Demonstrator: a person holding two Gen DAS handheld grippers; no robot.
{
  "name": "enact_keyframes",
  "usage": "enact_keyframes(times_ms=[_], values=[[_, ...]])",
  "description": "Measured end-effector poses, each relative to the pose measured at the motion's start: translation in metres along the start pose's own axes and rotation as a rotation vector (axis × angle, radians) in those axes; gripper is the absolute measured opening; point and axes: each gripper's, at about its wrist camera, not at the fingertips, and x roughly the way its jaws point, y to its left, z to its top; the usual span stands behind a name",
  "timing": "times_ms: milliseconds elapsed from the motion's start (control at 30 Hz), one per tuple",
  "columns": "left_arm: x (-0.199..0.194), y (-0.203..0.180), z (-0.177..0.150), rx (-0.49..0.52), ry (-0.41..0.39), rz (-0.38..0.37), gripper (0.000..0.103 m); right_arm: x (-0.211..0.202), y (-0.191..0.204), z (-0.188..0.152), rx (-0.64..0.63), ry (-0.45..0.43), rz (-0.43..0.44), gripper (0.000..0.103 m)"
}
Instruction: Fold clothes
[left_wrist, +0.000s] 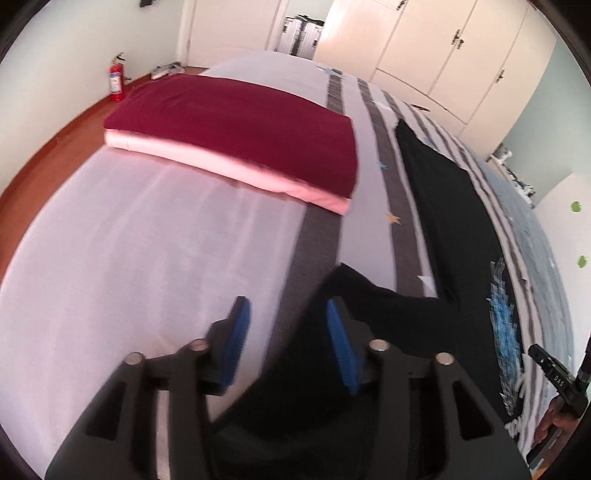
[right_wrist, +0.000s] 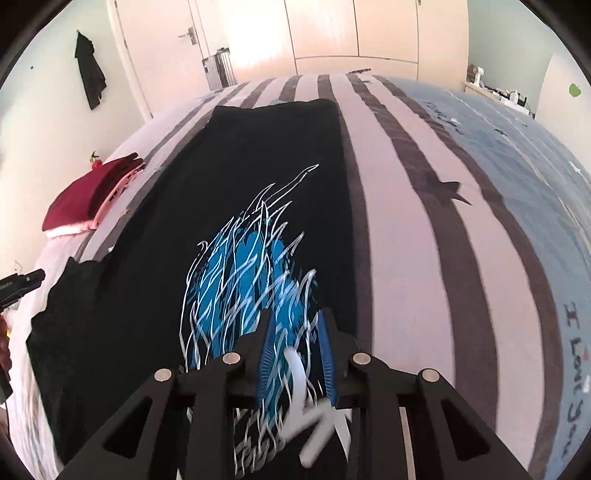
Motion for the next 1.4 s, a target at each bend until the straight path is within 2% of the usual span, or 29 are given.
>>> enact_keyframes(times_ms=[133,333,433,533,667,733,867,967,1033,1067,1267,1400], values=[[-0.01,0.005,-0.012,-0.042,0.024,0.006,0.048,-0.017,-0.004,-0.01,0.032,0.007,0.002,0.021],[-0.047,0.023,-0.055,-0.029,0.021,0.103,0.053,-0.022,0.004,-0.035,0.023,0.043,0.002,0.021],[-0.054,0.037,-0.074,-0.09,0.037,0.103,0.055,-0.022,0.007,-0.047,0.027,0.064,0.007,0.021],[-0.049,0.043,-0.085,-0.126,0.06,0.078,0.055,-0.025,0.008,-0.057,0.017,0.076,0.017,0.021],[-0.031,0.043,-0.095,-0.137,0.076,0.121,0.056,-0.027,0.008,-0.063,-0.01,0.087,0.028,0.021],[-0.03,0.045,-0.098,-0.165,0.047,0.117,0.06,-0.029,0.005,-0.064,-0.019,0.089,0.029,0.021],[-0.029,0.035,-0.101,-0.147,0.014,0.129,0.06,-0.034,-0.003,-0.063,-0.029,0.087,0.034,0.021],[-0.03,0.031,-0.101,-0.132,0.002,0.115,0.042,-0.037,-0.008,-0.063,-0.037,0.083,0.037,0.021],[-0.03,0.027,-0.1,-0.112,0.007,0.1,0.014,-0.038,-0.01,-0.063,-0.039,0.078,0.042,0.021],[-0.03,0.024,-0.098,-0.102,0.01,0.101,0.009,-0.039,-0.011,-0.063,-0.037,0.075,0.045,0.021],[-0.046,0.012,-0.091,-0.103,-0.022,0.138,0.007,-0.044,-0.022,-0.066,-0.034,0.069,0.06,0.021],[-0.079,-0.028,-0.08,-0.051,-0.105,0.132,0.007,-0.054,-0.034,-0.066,-0.033,0.06,0.057,0.021]])
